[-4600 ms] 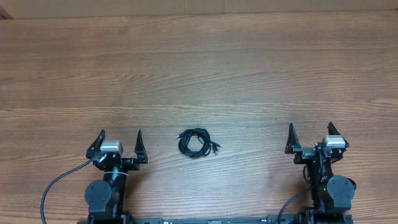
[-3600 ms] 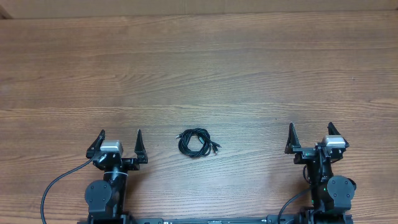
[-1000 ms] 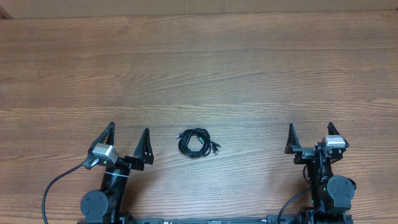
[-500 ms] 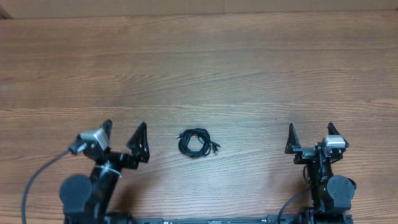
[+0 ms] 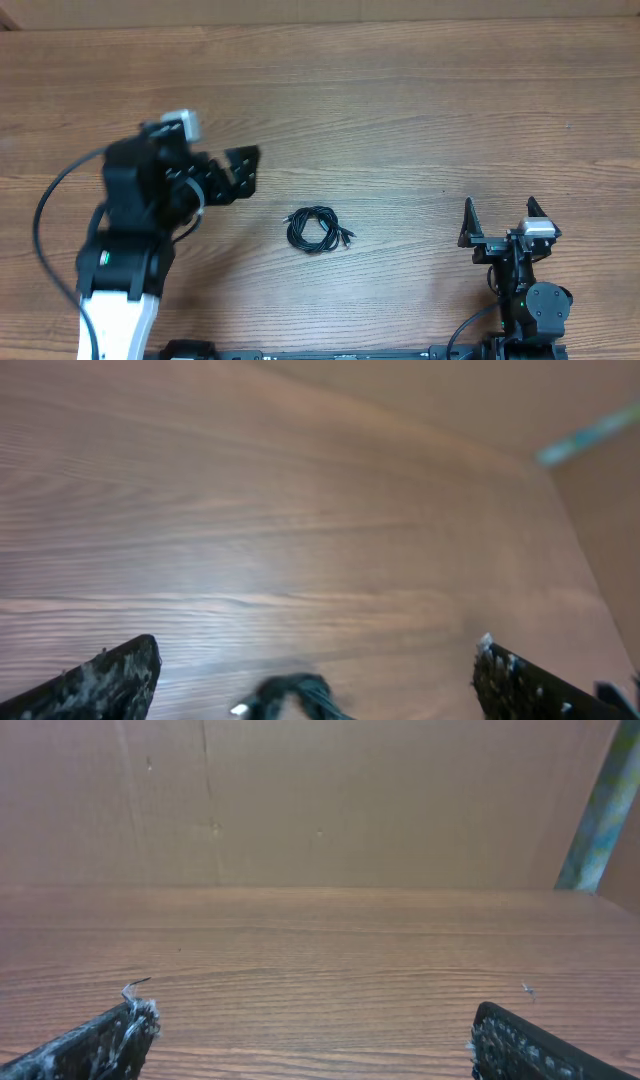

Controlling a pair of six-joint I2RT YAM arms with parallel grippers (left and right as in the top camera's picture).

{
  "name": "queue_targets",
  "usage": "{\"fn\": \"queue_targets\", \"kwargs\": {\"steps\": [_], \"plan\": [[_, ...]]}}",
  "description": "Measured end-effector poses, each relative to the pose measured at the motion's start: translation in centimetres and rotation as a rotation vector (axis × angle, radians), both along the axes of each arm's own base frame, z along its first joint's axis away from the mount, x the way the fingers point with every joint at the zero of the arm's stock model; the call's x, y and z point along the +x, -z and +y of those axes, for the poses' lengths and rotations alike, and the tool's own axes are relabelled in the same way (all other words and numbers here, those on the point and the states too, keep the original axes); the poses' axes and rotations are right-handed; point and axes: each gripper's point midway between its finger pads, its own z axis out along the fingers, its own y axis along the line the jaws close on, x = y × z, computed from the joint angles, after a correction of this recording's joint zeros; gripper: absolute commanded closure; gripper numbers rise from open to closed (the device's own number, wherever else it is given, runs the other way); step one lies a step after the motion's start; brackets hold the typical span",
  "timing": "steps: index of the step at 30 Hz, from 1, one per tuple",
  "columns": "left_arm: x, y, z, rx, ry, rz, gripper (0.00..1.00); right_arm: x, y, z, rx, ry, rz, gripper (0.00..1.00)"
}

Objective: Untangle cables
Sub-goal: 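Reach the left gripper forward and down onto the black cable coil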

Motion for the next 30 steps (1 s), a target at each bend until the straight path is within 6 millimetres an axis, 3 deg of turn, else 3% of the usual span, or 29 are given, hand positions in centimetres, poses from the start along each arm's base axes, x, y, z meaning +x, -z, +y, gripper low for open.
{"fn": "queue_targets", "kwargs": {"steps": [6,10,11,13,14,17,20,24,27,30], "plan": [[1.3,1.5,-6.0,0.013,0.173,0.105,0.00,0.0,0.0,0.0,0.001,0.000,0.000,0.00],[1.3,4.5,-9.6,-0.007,0.272,0.202,0.00,0.0,0.0,0.0,0.001,0.000,0.000,0.00],[1.1,5.7,-10.4,-0.009,0.296,0.246,0.04,0.0,0.0,0.0,0.001,0.000,0.000,0.00],[0.8,7.7,-11.6,-0.007,0.321,0.316,0.26,0.0,0.0,0.0,0.001,0.000,0.000,0.00],[0.7,8.6,-11.9,-0.001,0.325,0.347,0.32,0.0,0.0,0.0,0.001,0.000,0.000,0.00],[-0.3,12.5,-11.6,0.048,0.250,0.517,0.35,0.0,0.0,0.0,0.000,0.000,-0.001,0.00],[-3.0,16.4,-9.0,0.147,0.032,0.760,0.39,0.0,0.0,0.0,0.001,0.000,-0.001,0.00],[-6.0,18.7,-6.2,0.253,-0.232,0.949,0.26,0.0,0.0,0.0,0.001,0.000,0.001,0.00],[-6.4,19.6,-6.2,0.260,-0.340,0.985,0.24,0.0,0.0,0.0,0.001,0.000,0.001,0.00],[-6.7,20.9,-7.0,0.258,-0.413,1.020,0.28,0.0,0.0,0.0,0.001,0.000,0.000,0.00]]}}
